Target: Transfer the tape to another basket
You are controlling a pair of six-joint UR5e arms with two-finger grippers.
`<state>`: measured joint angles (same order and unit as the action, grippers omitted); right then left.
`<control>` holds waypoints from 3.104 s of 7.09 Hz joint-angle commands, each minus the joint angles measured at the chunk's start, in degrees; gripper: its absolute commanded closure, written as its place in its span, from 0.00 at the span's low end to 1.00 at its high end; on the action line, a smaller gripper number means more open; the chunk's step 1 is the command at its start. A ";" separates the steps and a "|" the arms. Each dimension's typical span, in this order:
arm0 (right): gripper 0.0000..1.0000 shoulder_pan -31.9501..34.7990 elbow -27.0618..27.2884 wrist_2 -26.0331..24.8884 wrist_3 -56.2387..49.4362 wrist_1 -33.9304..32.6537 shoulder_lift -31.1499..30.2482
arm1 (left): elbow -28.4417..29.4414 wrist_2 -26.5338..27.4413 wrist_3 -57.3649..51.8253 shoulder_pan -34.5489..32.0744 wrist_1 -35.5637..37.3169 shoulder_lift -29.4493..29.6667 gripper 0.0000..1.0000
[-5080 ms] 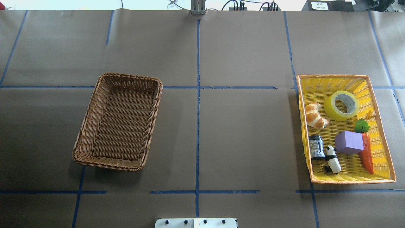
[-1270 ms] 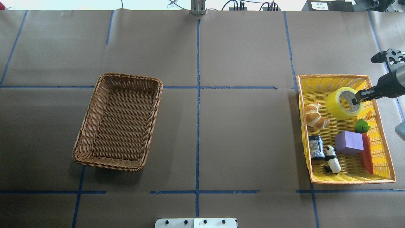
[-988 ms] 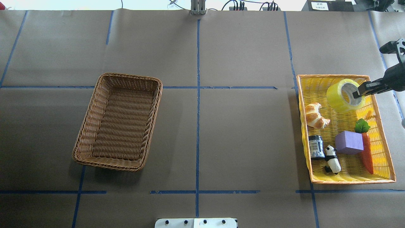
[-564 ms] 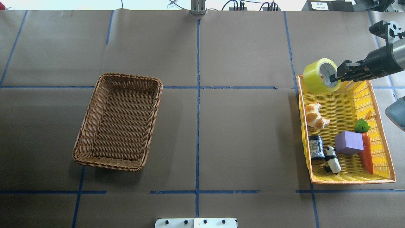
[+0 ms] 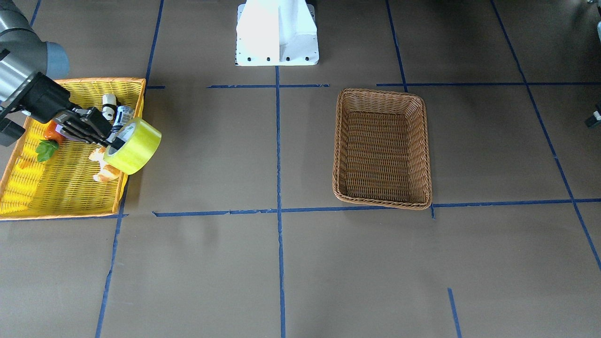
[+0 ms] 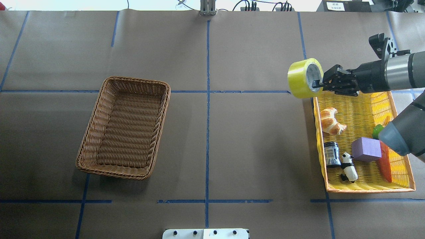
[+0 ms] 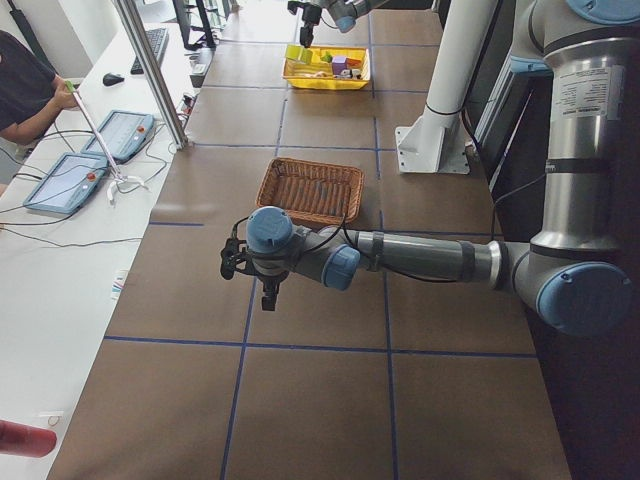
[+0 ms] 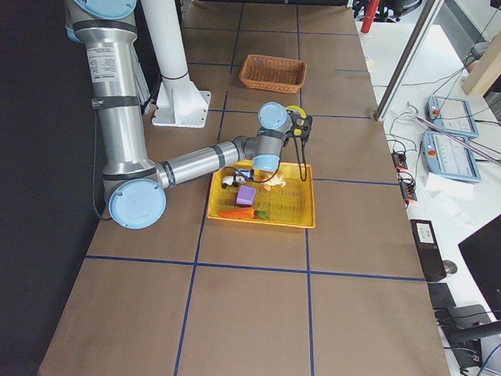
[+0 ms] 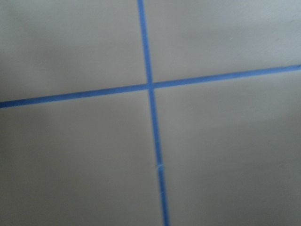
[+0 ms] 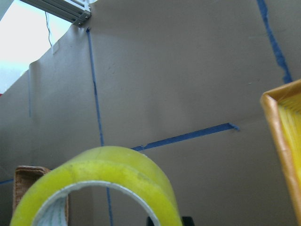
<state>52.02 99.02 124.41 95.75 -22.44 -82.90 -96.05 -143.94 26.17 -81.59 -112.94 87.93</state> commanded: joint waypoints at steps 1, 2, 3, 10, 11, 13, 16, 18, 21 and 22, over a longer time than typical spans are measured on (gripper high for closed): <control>0.98 -8.31 0.30 -11.52 10.65 8.97 1.06 | -0.01 -0.29 27.94 7.65 -19.86 0.74 0.00; 0.98 -9.73 0.39 -11.64 13.81 9.34 2.99 | -0.01 -1.33 38.24 9.59 -26.82 1.71 0.00; 0.98 -11.83 1.35 -11.73 14.37 9.35 4.48 | -0.10 -2.30 44.52 11.26 -31.85 3.28 0.00; 0.98 -23.36 4.61 -12.08 19.61 15.98 9.86 | -0.10 7.57 99.98 24.43 -68.21 14.11 0.00; 0.98 -24.41 4.52 -12.43 21.13 18.46 9.95 | -1.49 11.71 105.70 27.59 -72.20 14.28 0.00; 0.99 -25.30 4.69 -12.43 23.23 18.93 11.44 | -7.72 20.66 118.43 33.92 -72.86 16.64 0.00; 0.99 -26.09 4.96 -12.43 24.83 20.32 13.20 | -11.44 40.00 123.51 46.83 -77.75 17.01 0.00; 0.98 -26.97 4.70 -13.22 26.15 22.97 13.11 | -11.44 42.69 123.60 49.94 -78.13 17.80 0.00; 0.98 -30.65 4.87 -15.24 26.15 23.06 13.81 | -10.56 42.69 123.86 51.44 -78.04 18.94 0.00; 0.98 -31.71 4.61 -15.94 26.15 23.06 14.34 | -10.21 42.69 123.86 52.05 -78.04 19.81 0.00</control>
<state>21.70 103.81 109.23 121.90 0.60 -69.14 -106.60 -101.27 150.02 -30.18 -190.99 106.95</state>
